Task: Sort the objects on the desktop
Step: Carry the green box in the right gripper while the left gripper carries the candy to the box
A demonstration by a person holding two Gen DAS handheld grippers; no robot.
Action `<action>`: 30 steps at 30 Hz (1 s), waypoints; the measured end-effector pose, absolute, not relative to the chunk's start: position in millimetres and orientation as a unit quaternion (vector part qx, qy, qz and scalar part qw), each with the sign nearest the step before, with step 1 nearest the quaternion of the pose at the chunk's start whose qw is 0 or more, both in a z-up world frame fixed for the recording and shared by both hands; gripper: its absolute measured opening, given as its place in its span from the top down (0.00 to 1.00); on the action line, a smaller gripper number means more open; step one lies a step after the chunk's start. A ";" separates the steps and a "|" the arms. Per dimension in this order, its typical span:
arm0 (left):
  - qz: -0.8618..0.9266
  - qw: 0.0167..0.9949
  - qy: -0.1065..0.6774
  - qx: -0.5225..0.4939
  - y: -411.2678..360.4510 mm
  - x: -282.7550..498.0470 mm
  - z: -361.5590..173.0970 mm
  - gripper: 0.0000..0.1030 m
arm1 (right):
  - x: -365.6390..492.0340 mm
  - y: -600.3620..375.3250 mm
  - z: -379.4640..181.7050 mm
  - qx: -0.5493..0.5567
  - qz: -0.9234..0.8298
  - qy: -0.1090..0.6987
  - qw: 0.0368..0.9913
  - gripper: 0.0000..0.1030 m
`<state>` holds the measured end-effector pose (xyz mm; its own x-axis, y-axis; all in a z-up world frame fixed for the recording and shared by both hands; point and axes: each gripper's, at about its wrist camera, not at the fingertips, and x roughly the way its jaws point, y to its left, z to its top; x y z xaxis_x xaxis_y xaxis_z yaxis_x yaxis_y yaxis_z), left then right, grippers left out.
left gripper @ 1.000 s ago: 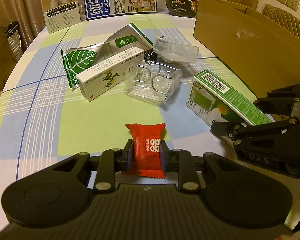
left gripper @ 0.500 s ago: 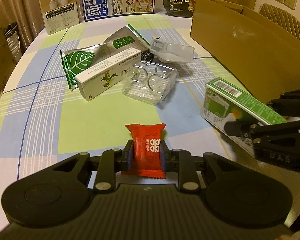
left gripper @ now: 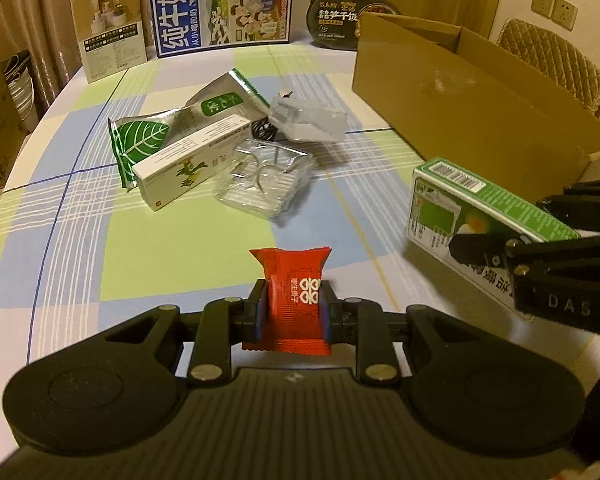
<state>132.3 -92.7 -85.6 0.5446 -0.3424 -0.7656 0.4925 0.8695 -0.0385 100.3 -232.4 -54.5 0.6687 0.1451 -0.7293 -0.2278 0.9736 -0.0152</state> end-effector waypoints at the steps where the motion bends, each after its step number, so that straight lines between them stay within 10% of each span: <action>1: -0.240 0.874 0.413 0.091 -93.7 129.8 -83.9 0.80 | 98.5 -233.3 -51.8 -0.052 0.101 0.392 0.913 0.73; 30: -0.312 0.878 0.346 0.108 -177.7 89.7 2.0 0.80 | 63.3 -339.2 44.3 -0.018 0.018 0.297 0.955 0.73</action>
<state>89.7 -177.7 2.0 0.5662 -0.4731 -0.6750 0.6226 0.7821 -0.0259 63.3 -339.2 44.3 0.8231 0.0230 -0.5675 -0.0443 0.9987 -0.0238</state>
